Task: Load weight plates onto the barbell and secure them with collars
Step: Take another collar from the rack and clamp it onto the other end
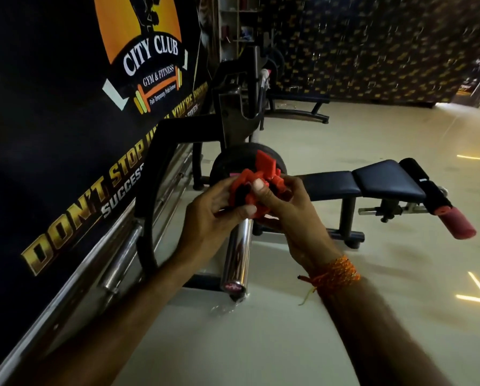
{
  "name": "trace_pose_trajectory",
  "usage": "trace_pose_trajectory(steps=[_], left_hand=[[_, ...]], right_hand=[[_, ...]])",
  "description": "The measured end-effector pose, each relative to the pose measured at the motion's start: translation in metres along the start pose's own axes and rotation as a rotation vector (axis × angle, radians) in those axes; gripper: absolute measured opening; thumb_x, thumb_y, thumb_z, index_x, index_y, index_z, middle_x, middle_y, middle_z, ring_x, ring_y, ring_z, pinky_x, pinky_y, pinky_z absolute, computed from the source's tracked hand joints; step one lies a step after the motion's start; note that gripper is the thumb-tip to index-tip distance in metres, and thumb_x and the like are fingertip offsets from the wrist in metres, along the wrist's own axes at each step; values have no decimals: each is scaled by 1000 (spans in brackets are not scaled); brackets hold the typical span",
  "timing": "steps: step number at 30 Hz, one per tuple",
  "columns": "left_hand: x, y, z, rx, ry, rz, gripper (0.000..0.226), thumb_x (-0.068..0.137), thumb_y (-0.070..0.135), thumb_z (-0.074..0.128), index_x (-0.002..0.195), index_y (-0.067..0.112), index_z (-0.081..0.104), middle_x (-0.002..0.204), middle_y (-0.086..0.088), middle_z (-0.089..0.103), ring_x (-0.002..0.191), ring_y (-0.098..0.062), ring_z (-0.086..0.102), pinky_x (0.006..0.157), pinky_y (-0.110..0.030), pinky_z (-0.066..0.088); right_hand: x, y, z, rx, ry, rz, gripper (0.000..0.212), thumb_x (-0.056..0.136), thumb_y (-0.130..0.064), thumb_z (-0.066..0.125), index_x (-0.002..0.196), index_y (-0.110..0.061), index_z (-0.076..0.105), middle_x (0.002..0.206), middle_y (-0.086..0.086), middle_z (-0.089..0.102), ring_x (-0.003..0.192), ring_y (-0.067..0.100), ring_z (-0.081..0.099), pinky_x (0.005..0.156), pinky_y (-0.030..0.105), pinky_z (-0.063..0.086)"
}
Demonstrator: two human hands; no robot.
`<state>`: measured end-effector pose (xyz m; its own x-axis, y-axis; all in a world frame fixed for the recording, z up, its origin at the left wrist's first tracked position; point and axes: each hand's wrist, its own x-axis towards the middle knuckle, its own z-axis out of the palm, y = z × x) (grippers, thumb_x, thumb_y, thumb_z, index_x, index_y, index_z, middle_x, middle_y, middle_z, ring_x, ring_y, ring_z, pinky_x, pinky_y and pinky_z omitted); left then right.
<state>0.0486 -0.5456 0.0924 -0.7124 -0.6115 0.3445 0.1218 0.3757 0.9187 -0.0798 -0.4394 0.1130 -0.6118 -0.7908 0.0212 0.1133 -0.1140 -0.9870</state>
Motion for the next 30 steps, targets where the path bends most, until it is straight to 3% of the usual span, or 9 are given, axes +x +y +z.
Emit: trace_pose_trajectory(steps=[2, 4, 8, 11, 14, 17, 20, 23, 30], left_hand=[[-18, 3, -5, -1, 9, -28, 57, 85, 20, 75, 137, 31, 56, 120, 19, 71, 114, -4, 67, 92, -24, 57], [-35, 4, -11, 4, -27, -47, 56, 88, 24, 72, 141, 28, 54, 128, 11, 69, 117, -8, 66, 94, -27, 56], [-69, 5, -21, -46, -67, -93, 55, 93, 13, 65, 145, 18, 49, 134, 9, 65, 122, -7, 63, 92, -21, 54], [-90, 2, -30, -65, -114, -104, 49, 95, 16, 63, 142, 22, 53, 135, 5, 65, 124, -13, 62, 94, -24, 54], [-112, -10, -37, -94, -142, -167, 55, 89, 30, 68, 142, 27, 55, 133, -3, 66, 120, -21, 66, 96, -35, 56], [-135, -21, -37, -88, -128, -213, 68, 80, 38, 73, 143, 24, 54, 136, -6, 63, 120, -15, 65, 92, -28, 57], [-148, -30, -28, -84, -84, -221, 62, 82, 29, 75, 141, 23, 55, 135, 1, 65, 123, -11, 63, 92, -24, 56], [-151, -35, -19, -76, -3, -239, 59, 79, 34, 76, 135, 29, 59, 130, 10, 68, 122, -8, 63, 94, -24, 55], [-145, -43, -11, -109, 0, -270, 54, 89, 21, 73, 140, 24, 56, 131, 11, 67, 118, -10, 66, 93, -28, 56]], right_hand=[[-20, 4, -2, -29, -24, 10, 65, 83, -48, 70, 137, -23, 45, 130, 3, 61, 108, 22, 70, 78, 31, 63], [-38, 9, -7, -50, -42, 9, 46, 93, -48, 58, 129, -21, 51, 124, 5, 67, 103, 22, 73, 80, 35, 63], [-71, 20, -13, -119, -84, 13, 29, 103, -40, 48, 126, -25, 57, 118, 4, 72, 102, 20, 74, 83, 38, 63], [-93, 31, -13, -104, -149, 28, 32, 99, -35, 54, 130, -30, 62, 115, 4, 74, 101, 20, 74, 80, 34, 62], [-111, 49, -13, -113, -167, 33, 32, 96, -31, 64, 128, -24, 65, 118, 15, 69, 99, 31, 73, 81, 45, 63], [-124, 69, -15, -114, -177, 48, 36, 94, -26, 67, 129, -20, 64, 123, 7, 66, 100, 31, 73, 83, 48, 62], [-131, 83, -19, -102, -191, 54, 36, 95, -17, 67, 130, -21, 62, 124, 1, 66, 101, 32, 73, 85, 47, 62], [-131, 94, -20, -80, -176, 52, 36, 95, -13, 67, 128, -23, 62, 125, 4, 64, 101, 32, 73, 87, 45, 61], [-122, 110, -18, -14, -122, 110, 35, 95, -10, 67, 125, -29, 63, 125, 12, 63, 110, 35, 68, 92, 49, 60]])
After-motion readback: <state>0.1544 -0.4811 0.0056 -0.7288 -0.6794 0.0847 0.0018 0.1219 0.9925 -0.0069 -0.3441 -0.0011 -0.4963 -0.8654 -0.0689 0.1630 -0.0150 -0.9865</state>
